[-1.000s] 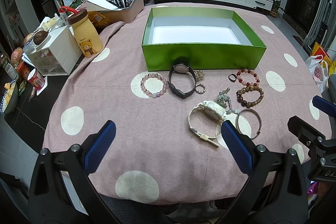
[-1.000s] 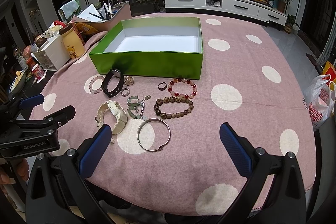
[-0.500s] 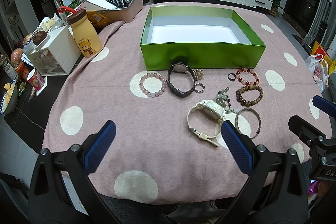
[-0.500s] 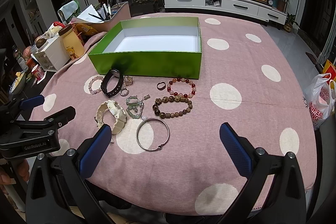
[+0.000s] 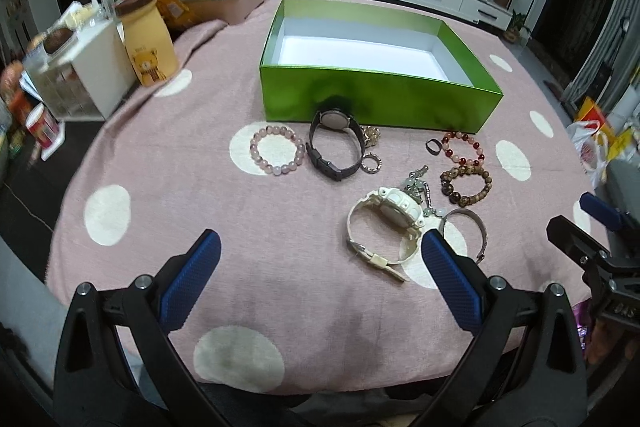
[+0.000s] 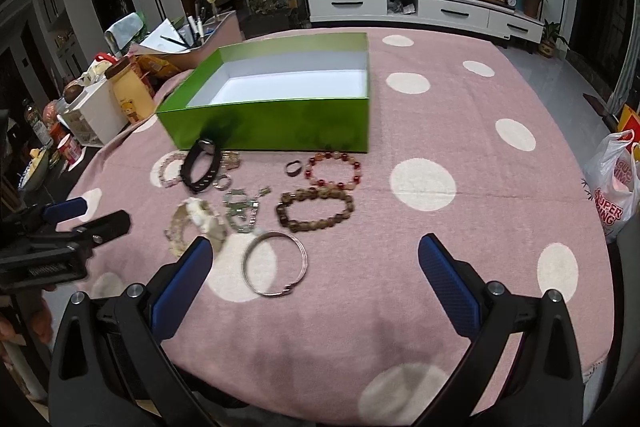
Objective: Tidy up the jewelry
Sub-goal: 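Grasp the white sport watch with the left gripper while the right gripper grasps the silver bangle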
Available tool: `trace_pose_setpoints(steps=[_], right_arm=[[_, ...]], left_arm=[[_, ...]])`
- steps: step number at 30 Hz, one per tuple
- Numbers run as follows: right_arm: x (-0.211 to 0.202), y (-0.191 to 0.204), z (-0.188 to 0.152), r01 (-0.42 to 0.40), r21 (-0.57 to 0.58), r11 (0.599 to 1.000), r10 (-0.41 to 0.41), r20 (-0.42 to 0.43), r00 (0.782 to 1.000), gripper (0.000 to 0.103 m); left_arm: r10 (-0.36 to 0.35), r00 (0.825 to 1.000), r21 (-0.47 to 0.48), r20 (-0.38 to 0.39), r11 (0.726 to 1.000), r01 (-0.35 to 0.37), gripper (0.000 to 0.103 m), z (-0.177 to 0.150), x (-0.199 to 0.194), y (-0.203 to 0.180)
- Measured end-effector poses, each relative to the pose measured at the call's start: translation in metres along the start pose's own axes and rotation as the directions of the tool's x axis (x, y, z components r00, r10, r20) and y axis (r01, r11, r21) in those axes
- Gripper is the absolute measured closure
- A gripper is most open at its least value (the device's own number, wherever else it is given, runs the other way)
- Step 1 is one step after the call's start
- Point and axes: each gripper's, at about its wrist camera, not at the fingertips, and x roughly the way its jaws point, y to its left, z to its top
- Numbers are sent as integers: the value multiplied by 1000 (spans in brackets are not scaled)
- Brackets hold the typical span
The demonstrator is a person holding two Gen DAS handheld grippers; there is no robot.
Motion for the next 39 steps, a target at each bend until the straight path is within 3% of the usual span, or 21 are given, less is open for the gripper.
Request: trace_pose_setpoints(steps=[10, 15, 21, 23, 28, 34, 39], right_arm=[[31, -23, -24, -16, 23, 1000, 17, -57, 998, 3], [44, -20, -28, -26, 1, 1000, 26, -62, 998, 18], [61, -11, -29, -40, -23, 999, 38, -78, 996, 46], [66, -5, -28, -37, -47, 998, 33, -80, 996, 57], [77, 9, -28, -21, -104, 994, 13, -79, 997, 64], [85, 21, -28, 15, -169, 986, -24, -54, 998, 73], [87, 26, -27, 32, -203, 979, -39, -28, 999, 94]], left_arm=[[-46, 998, -21, -38, 999, 45, 2, -12, 31, 13], [-52, 998, 6, -46, 999, 53, 2, -11, 43, 3], [-36, 998, 68, -50, 997, 39, 5, -3, 61, -13], [-35, 998, 88, -59, 995, 40, 10, -2, 68, -18], [-31, 996, 118, -84, 992, 41, 23, -4, 82, -24], [8, 998, 180, -65, 984, 4, 26, -5, 87, -31], [0, 999, 190, -44, 982, 8, 42, -4, 85, -33]])
